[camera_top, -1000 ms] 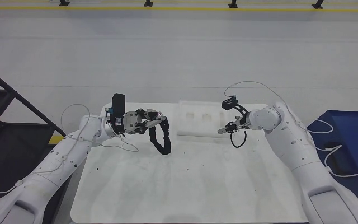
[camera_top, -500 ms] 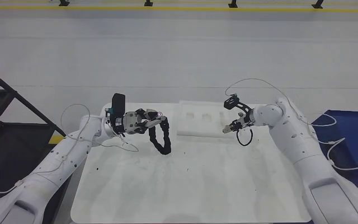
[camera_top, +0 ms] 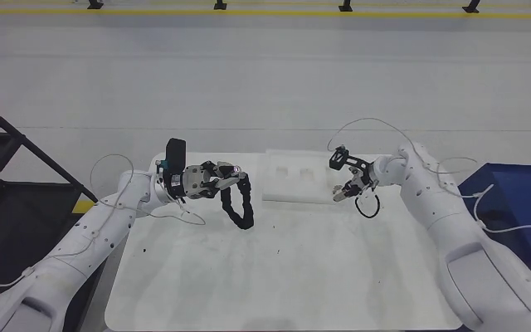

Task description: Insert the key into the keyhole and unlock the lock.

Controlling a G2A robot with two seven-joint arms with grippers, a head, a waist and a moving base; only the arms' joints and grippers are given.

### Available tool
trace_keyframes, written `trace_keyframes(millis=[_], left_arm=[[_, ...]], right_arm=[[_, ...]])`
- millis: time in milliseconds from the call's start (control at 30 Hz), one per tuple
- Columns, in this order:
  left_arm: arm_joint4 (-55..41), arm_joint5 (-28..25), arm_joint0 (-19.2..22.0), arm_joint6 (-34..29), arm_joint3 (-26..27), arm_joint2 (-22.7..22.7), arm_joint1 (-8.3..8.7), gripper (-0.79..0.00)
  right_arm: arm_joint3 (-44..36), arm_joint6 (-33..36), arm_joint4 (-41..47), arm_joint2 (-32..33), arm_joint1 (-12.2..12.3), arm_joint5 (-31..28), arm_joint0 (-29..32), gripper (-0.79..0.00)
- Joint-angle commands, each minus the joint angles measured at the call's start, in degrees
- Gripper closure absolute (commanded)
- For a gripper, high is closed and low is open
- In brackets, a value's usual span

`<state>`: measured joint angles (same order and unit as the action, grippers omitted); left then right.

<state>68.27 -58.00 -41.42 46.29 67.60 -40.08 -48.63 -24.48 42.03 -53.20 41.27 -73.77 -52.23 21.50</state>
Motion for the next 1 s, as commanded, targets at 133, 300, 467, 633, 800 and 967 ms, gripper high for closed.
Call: trace_keyframes(millis=[133,300,467,633,800,967], left_arm=[[0.0,0.0,0.0,0.0,0.0,0.0,0.0,0.0],[0.0,0.0,0.0,0.0,0.0,0.0,0.0,0.0],[0.0,0.0,0.0,0.0,0.0,0.0,0.0,0.0],[0.0,0.0,0.0,0.0,0.0,0.0,0.0,0.0],[0.0,0.0,0.0,0.0,0.0,0.0,0.0,0.0],[0.0,0.0,0.0,0.0,0.0,0.0,0.0,0.0]], right_arm=[[3.5,-7.0,-4.1,-2.3,-1.5,-0.4,-0.7,-0.606],[6.0,-9.6,-5.9,-3.7,-2.7,-1.0,-1.2,-0.453],[8.0,-10.7,-6.6,-4.5,-3.7,-1.5,-1.6,-0.351],[9.4,-11.5,-7.1,-5.0,-4.4,-2.1,-1.9,-0.179],[10.6,-12.0,-7.4,-5.3,-5.0,-1.5,-2.3,-0.065],[10.4,-13.3,-8.6,-5.9,-5.4,-1.4,-2.5,0.0]])
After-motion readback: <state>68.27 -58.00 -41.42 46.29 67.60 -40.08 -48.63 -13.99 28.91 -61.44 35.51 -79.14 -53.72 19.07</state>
